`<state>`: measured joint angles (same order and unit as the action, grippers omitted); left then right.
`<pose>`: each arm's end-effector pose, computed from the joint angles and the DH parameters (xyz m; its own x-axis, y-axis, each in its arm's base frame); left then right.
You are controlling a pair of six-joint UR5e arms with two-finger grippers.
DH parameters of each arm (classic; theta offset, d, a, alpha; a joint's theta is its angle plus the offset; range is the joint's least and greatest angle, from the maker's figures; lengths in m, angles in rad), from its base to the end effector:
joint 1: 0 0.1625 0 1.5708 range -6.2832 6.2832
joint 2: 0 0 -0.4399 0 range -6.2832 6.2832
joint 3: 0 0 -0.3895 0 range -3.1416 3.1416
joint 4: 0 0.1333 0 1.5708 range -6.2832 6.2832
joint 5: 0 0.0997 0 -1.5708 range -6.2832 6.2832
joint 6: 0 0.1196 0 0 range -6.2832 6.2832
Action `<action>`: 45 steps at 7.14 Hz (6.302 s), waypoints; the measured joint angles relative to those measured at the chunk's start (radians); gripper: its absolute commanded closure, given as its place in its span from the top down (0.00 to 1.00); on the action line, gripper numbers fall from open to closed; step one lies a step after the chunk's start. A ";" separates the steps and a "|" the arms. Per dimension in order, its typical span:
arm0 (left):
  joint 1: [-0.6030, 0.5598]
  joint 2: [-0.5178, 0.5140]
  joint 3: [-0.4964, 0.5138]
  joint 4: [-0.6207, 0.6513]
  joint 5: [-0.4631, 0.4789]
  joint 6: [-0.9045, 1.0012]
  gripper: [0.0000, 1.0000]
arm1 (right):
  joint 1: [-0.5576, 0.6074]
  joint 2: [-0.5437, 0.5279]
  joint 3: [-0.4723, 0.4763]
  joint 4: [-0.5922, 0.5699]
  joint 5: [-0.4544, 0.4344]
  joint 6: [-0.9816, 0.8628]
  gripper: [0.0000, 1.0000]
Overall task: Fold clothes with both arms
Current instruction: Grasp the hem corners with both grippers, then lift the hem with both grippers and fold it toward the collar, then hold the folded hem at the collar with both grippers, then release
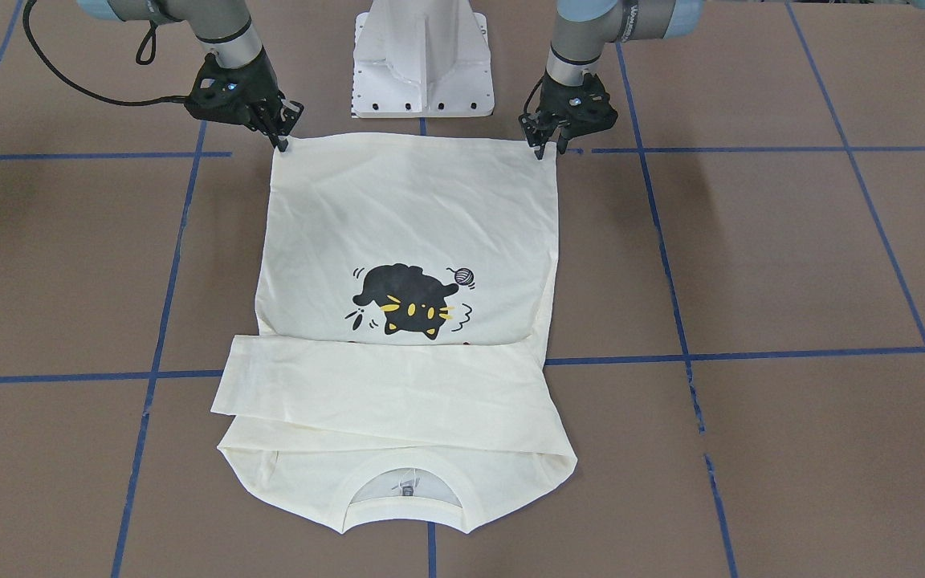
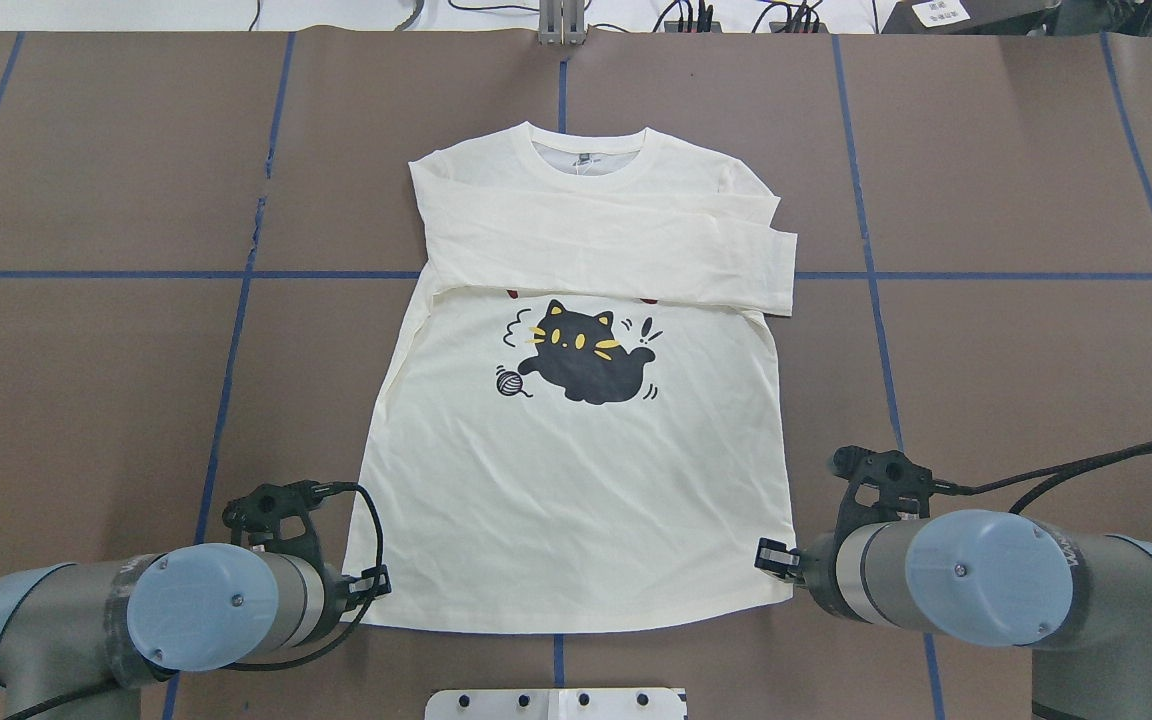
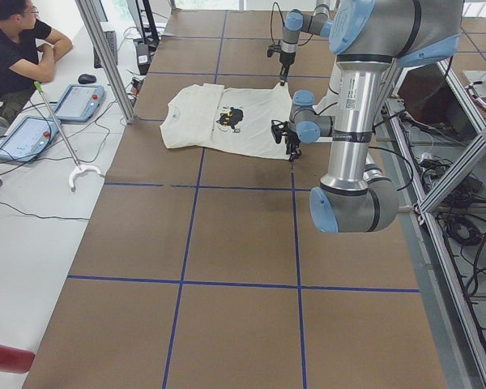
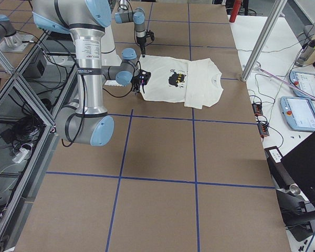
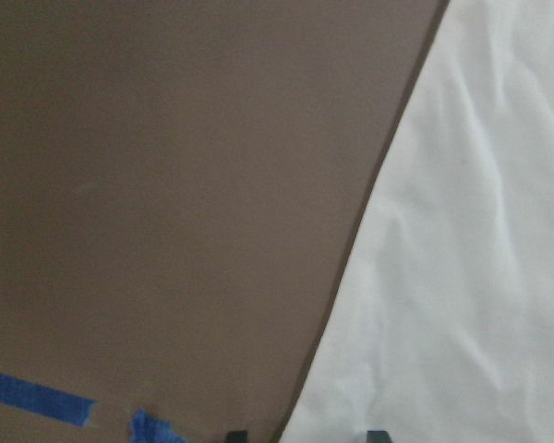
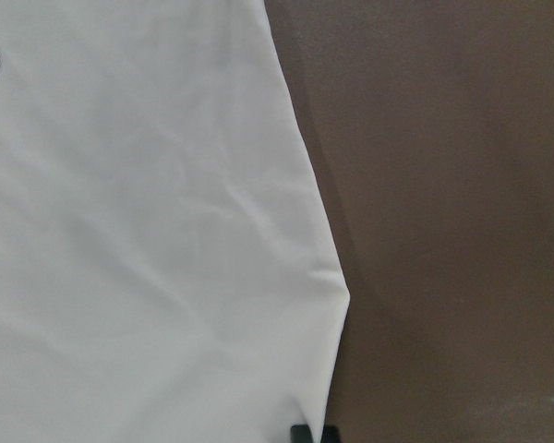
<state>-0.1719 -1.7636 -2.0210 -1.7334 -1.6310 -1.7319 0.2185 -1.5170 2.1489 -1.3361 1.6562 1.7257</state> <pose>0.5215 -0.2185 0.3715 0.6531 -0.2759 -0.7052 0.2358 0.9591 -0.1568 -0.4549 -0.2271 0.3729 0.6009 0.2909 0.7445 -0.2482 0.9533 -0.1721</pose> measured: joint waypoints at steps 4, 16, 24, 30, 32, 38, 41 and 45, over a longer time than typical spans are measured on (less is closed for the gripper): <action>0.000 -0.002 -0.016 0.001 -0.004 0.000 0.00 | 0.006 0.000 0.000 0.000 0.005 0.000 0.00; 0.226 0.005 -0.433 0.213 -0.033 -0.059 0.00 | 0.165 -0.166 0.235 0.000 0.529 -0.050 0.00; -0.118 -0.050 -0.335 0.249 -0.119 0.085 0.00 | 0.520 0.189 -0.104 0.016 0.534 -0.205 0.00; -0.443 -0.268 0.095 0.180 -0.177 0.293 0.00 | 0.631 0.454 -0.494 0.016 0.503 -0.249 0.00; -0.480 -0.281 0.220 0.059 -0.176 0.314 0.00 | 0.636 0.477 -0.552 0.017 0.494 -0.250 0.00; -0.510 -0.298 0.377 -0.109 -0.173 0.318 0.00 | 0.632 0.510 -0.760 0.256 0.481 -0.241 0.00; -0.511 -0.309 0.381 -0.112 -0.174 0.319 0.00 | 0.622 0.532 -0.766 0.255 0.479 -0.239 0.00; -0.515 -0.332 0.406 -0.112 -0.173 0.318 0.00 | 0.615 0.532 -0.769 0.260 0.477 -0.239 0.00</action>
<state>-0.6871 -2.0959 -1.6153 -1.8457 -1.8040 -1.4134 0.8333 -0.9852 1.3803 -1.0765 2.1328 1.4864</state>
